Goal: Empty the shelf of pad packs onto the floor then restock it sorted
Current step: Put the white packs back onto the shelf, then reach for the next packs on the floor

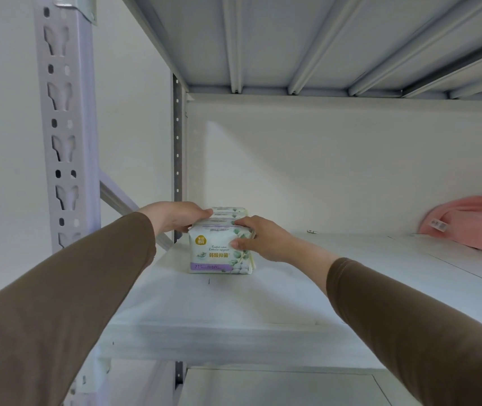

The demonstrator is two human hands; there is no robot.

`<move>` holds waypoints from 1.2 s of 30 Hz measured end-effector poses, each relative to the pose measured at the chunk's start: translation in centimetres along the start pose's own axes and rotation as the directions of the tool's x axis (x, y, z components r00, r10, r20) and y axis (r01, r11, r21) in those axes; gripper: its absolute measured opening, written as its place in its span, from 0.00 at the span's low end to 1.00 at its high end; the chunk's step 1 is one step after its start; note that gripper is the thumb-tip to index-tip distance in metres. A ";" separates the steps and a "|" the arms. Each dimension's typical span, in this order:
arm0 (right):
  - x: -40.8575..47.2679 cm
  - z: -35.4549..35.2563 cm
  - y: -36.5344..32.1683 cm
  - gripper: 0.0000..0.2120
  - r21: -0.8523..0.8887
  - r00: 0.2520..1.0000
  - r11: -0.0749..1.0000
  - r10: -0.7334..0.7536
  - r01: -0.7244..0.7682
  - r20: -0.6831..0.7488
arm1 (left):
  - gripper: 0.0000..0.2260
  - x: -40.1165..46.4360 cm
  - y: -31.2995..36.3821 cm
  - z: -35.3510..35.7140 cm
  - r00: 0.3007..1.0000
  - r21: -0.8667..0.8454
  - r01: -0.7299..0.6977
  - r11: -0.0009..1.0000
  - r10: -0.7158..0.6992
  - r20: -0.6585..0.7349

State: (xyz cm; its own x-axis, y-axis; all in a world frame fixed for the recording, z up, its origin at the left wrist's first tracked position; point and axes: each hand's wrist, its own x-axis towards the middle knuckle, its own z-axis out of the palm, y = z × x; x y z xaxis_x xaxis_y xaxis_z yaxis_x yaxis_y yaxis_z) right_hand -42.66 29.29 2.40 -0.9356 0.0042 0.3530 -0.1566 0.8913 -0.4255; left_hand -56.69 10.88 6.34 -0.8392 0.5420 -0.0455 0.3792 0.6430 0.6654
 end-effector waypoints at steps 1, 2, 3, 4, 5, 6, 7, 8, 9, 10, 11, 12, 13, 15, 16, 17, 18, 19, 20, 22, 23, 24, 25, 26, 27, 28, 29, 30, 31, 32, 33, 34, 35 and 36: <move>-0.1 0.0 -0.1 0.30 -0.007 1.000 1.000 0.003 -0.003 0.001 | 0.21 -0.1 0.0 0.1 1.000 0.011 -0.001 1.000 0.001 0.004; -0.1 0.0 -0.1 0.31 -0.010 1.000 1.000 0.008 -0.008 0.002 | 0.21 -0.1 0.0 0.1 1.000 0.020 -0.003 1.000 0.003 0.005; -0.2 0.1 -0.2 0.31 -0.012 1.000 1.000 0.014 -0.014 0.003 | 0.21 -0.2 0.0 0.2 1.000 0.028 -0.003 1.000 0.003 0.007; -0.2 0.2 -0.3 0.31 -0.012 1.000 1.000 0.021 -0.021 0.001 | 0.20 -0.4 0.0 0.2 1.000 0.037 -0.004 0.999 0.004 0.010; -0.3 0.2 -0.4 0.31 -0.014 1.000 1.000 0.024 -0.024 0.001 | 0.20 -0.5 0.1 0.3 1.000 0.046 -0.009 0.999 0.009 0.014; -0.4 0.3 -0.5 0.32 -0.016 1.000 1.000 0.026 -0.026 0.003 | 0.19 -0.8 0.2 0.3 1.000 0.057 -0.015 0.998 0.015 0.018; -0.5 0.3 -0.5 0.34 -0.021 1.000 0.999 0.029 -0.029 0.007 | 0.20 -1.1 0.2 0.3 1.000 0.076 -0.023 0.997 0.022 0.022; -0.7 0.4 -0.4 0.36 -0.029 0.999 0.999 0.034 -0.034 0.008 | 0.21 -1.4 0.3 0.3 0.999 0.109 -0.035 0.993 0.032 0.027; -1.0 0.3 -0.4 0.38 -0.042 0.999 0.998 0.044 -0.044 0.003 | 0.23 -1.8 0.4 0.2 0.998 0.156 -0.054 0.986 0.050 0.030; -1.3 0.2 -0.3 0.39 -0.060 0.998 0.997 0.056 -0.056 -0.011 | 0.25 -2.1 0.5 0.1 0.997 0.209 -0.080 0.975 0.078 0.018; -1.7 0.1 -0.3 0.40 -0.087 0.997 0.994 0.064 -0.066 -0.031 | 0.27 -2.5 0.5 0.1 0.994 0.258 -0.100 0.961 0.108 -0.015; -2.0 0.0 -0.3 0.40 -0.117 0.996 0.990 0.071 -0.077 -0.052 | 0.29 -2.8 0.6 0.1 0.989 0.301 -0.110 0.947 0.134 -0.062; -2.4 -0.2 -0.4 0.39 -0.151 0.995 0.985 0.077 -0.087 -0.070 | 0.30 -3.2 0.6 0.2 0.981 0.347 -0.113 0.931 0.160 -0.109; -3.2 -0.4 -0.7 0.39 -0.213 0.991 0.972 0.080 -0.101 -0.105 | 0.30 -4.2 0.4 0.5 0.962 0.439 -0.116 0.891 0.212 -0.175; -3.6 -0.5 -1.0 0.39 -0.236 0.989 0.966 0.078 -0.106 -0.124 | 0.30 -4.7 0.3 0.8 0.951 0.469 -0.128 0.874 0.243 -0.193; -4.1 -0.6 -1.2 0.39 -0.257 0.987 0.960 0.074 -0.109 -0.143 | 0.30 -5.4 0.1 1.0 0.940 0.479 -0.147 0.865 0.273 -0.205; -4.7 -0.7 -1.5 0.38 -0.273 0.984 0.956 0.067 -0.110 -0.162 | 0.30 -6.1 0.0 1.3 0.930 0.472 -0.169 0.865 0.298 -0.214; -5.3 -0.8 -1.7 0.38 -0.286 0.982 0.952 0.061 -0.112 -0.179 | 0.30 -7.0 -0.1 1.6 0.920 0.458 -0.193 0.867 0.323 -0.222; -6.0 -0.9 -2.0 0.37 -0.295 0.979 0.949 0.052 -0.110 -0.196 | 0.30 -8.1 -0.2 1.9 0.909 0.450 -0.214 0.867 0.346 -0.234; -7.6 -1.0 -2.5 0.37 -0.305 0.974 0.947 0.026 -0.096 -0.227 | 0.29 -10.4 -0.4 2.7 0.879 0.475 -0.239 0.847 0.396 -0.264; -8.4 -1.0 -2.8 0.36 -0.305 0.971 0.948 0.012 -0.087 -0.239 | 0.29 -11.7 -0.5 3.2 0.864 0.495 -0.250 0.832 0.423 -0.275; -9.4 -1.0 -3.2 0.36 -0.304 0.968 0.950 -0.004 -0.075 -0.251 | 0.29 -12.9 -0.6 3.7 0.850 0.507 -0.262 0.821 0.446 -0.282; -10.4 -1.0 -3.5 0.35 -0.305 0.965 0.950 -0.021 -0.063 -0.263 | 0.29 -14.2 -0.7 4.2 0.839 0.511 -0.274 0.815 0.462 -0.286; -11.5 -0.9 -3.8 0.35 -0.308 0.960 0.950 -0.037 -0.052 -0.277 | 0.30 -15.5 -0.8 4.8 0.833 0.511 -0.283 0.812 0.472 -0.289; -12.7 -0.8 -4.1 0.35 -0.310 0.956 0.950 -0.051 -0.043 -0.289 | 0.30 -16.8 -0.9 5.5 0.828 0.511 -0.290 0.809 0.480 -0.290; -13.9 -0.7 -4.3 0.35 -0.307 0.953 0.951 -0.061 -0.034 -0.297 | 0.30 -18.1 -1.1 6.3 0.822 0.515 -0.298 0.804 0.491 -0.290; -15.3 -0.5 -4.5 0.35 -0.302 0.952 0.953 -0.071 -0.023 -0.299 | 0.29 -19.5 -1.3 7.2 0.813 0.523 -0.307 0.795 0.505 -0.290; -16.6 -0.3 -4.7 0.35 -0.299 0.950 0.954 -0.086 -0.008 -0.299 | 0.29 -20.7 -1.6 8.1 0.800 0.532 -0.315 0.786 0.521 -0.296; -17.9 0.1 -4.9 0.35 -0.301 0.948 0.954 -0.104 0.009 -0.302 | 0.29 -21.9 -2.0 9.1 0.789 0.541 -0.322 0.777 0.536 -0.301; -19.2 0.6 -5.1 0.34 -0.308 0.943 0.951 -0.124 0.024 -0.309 | 0.29 -23.1 -2.3 10.2 0.779 0.547 -0.327 0.771 0.547 -0.306; -20.5 1.1 -5.3 0.34 -0.318 0.936 0.947 -0.148 0.041 -0.320 | 0.28 -24.4 -2.8 11.2 0.771 0.552 -0.331 0.765 0.557 -0.310; -21.8 1.7 -5.6 0.33 -0.327 0.927 0.943 -0.174 0.059 -0.332 | 0.28 -25.5 -3.3 12.2 0.761 0.560 -0.337 0.756 0.570 -0.311; -23.0 2.5 -5.8 0.32 -0.332 0.918 0.940 -0.198 0.078 -0.344 | 0.28 -26.6 -3.8 13.3 0.749 0.575 -0.345 0.742 0.587 -0.307; -24.3 3.3 -6.0 0.32 -0.332 0.909 0.938 -0.220 0.098 -0.354 | 0.28 -27.6 -4.4 14.2 0.737 0.590 -0.354 0.726 0.604 -0.303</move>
State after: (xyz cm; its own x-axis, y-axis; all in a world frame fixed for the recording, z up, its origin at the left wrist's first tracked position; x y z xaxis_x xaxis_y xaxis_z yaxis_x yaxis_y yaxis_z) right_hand -20.05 22.35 -6.34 -0.7044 -0.0318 0.7091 -0.1331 0.9872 -0.0879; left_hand -29.65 0.74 -5.95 -0.5073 0.6242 0.5941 0.8019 0.5944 0.0602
